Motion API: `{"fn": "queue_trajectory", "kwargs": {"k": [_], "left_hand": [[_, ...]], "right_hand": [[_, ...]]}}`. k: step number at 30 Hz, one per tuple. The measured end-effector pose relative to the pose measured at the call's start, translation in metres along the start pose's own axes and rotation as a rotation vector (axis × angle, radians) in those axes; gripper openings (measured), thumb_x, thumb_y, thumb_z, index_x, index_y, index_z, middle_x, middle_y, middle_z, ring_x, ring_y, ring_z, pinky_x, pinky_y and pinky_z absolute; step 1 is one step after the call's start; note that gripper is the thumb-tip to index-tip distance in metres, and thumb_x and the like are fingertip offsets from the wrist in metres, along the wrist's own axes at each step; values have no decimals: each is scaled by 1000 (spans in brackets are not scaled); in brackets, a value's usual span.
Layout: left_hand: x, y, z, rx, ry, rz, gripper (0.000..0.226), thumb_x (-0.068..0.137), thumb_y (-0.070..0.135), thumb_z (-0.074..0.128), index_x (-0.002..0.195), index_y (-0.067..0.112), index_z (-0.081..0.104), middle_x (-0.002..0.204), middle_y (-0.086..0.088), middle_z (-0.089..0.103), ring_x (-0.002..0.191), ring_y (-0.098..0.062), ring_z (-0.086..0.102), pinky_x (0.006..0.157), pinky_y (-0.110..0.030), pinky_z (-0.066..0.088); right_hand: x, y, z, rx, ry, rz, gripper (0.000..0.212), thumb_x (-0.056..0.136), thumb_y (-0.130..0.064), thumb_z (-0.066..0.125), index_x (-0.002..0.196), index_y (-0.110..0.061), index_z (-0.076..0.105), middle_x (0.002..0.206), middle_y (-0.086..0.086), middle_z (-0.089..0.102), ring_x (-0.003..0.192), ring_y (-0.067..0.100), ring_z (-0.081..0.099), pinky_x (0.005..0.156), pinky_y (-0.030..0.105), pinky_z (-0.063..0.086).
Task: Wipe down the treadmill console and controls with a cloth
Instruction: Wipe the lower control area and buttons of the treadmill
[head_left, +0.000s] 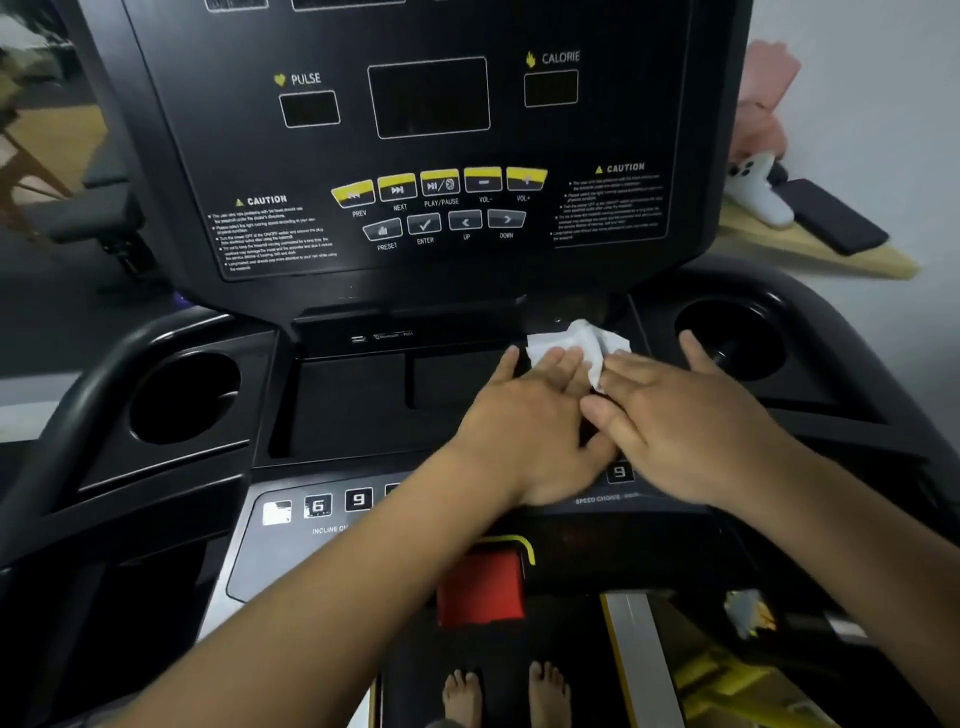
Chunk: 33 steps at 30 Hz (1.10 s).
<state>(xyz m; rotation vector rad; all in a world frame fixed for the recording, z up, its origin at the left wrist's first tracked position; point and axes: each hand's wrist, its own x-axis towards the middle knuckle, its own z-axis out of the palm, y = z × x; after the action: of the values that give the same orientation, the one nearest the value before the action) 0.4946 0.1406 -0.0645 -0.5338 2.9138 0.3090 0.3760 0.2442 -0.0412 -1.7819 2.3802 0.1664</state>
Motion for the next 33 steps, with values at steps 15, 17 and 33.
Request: {"fn": "queue_trajectory", "kwargs": {"k": [15, 17, 33], "left_hand": [[8, 2, -8, -36, 10, 15, 63, 101, 49, 18, 158, 22, 14, 164, -4, 20, 152, -15, 11, 123, -48, -3], [-9, 2, -6, -67, 45, 55, 62, 101, 49, 19, 157, 23, 19, 161, -2, 29, 150, -13, 19, 124, -47, -1], [-23, 9, 3, -69, 3, -13, 73, 93, 62, 7, 156, 27, 20, 166, 3, 11, 152, -12, 5, 123, -49, -3]], "right_hand": [[6, 2, -4, 136, 194, -43, 98, 83, -72, -14, 138, -25, 52, 148, -4, 47, 141, 6, 33, 121, 36, 7], [5, 0, 0, 182, 134, -43, 104, 78, -75, -17, 141, -26, 48, 153, -4, 40, 144, 5, 26, 122, 37, 7], [-27, 21, 18, 112, 36, -23, 110, 73, -76, -28, 151, -27, 32, 159, -15, 18, 144, -5, -5, 120, 34, -8]]}}
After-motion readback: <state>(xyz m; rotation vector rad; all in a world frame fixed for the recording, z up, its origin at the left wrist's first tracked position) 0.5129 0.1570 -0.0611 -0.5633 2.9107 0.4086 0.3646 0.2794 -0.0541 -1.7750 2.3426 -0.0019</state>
